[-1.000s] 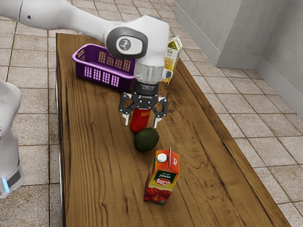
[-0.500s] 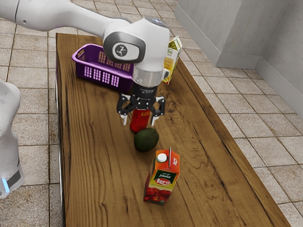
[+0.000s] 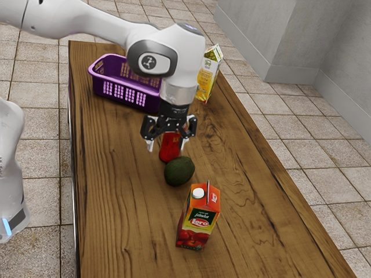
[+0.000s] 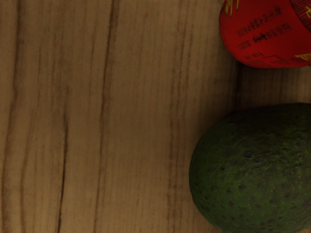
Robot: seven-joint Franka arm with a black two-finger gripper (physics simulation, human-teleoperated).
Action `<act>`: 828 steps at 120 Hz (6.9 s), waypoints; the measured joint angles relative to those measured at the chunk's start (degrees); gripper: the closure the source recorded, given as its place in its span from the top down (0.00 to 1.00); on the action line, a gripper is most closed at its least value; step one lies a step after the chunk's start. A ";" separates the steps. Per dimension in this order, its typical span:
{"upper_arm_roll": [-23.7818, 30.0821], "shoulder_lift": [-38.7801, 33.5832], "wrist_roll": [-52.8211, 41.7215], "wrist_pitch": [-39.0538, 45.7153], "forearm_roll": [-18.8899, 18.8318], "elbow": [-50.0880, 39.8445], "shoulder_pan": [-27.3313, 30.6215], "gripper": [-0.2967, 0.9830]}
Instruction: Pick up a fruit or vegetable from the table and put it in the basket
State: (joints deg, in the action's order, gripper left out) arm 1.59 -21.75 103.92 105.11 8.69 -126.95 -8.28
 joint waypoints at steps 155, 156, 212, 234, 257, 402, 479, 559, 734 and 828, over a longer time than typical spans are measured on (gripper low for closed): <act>-0.50 3.04 -24.02 0.78 -2.24 1.75 2.70 0.77; -0.52 3.18 -24.25 0.79 -2.14 1.74 2.74 0.77; -1.41 4.41 -33.25 1.14 -0.60 0.64 3.39 0.77; -1.41 4.71 -35.26 1.87 -0.60 0.63 3.00 0.77; -1.44 5.14 -36.81 2.33 -0.60 0.63 3.27 0.77; -1.41 10.55 -41.10 9.27 1.86 0.80 0.46 0.77; -1.86 9.21 -41.84 10.59 1.88 -1.06 1.42 0.77; -1.85 12.91 -42.10 14.44 2.67 -0.78 1.30 0.77; -3.15 8.92 -41.51 13.56 -10.00 15.21 1.49 0.54; -4.50 12.75 -43.82 8.10 -7.35 18.41 42.50 0.67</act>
State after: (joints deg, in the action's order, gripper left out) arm -2.92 -9.01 60.10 113.22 1.34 -108.54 34.22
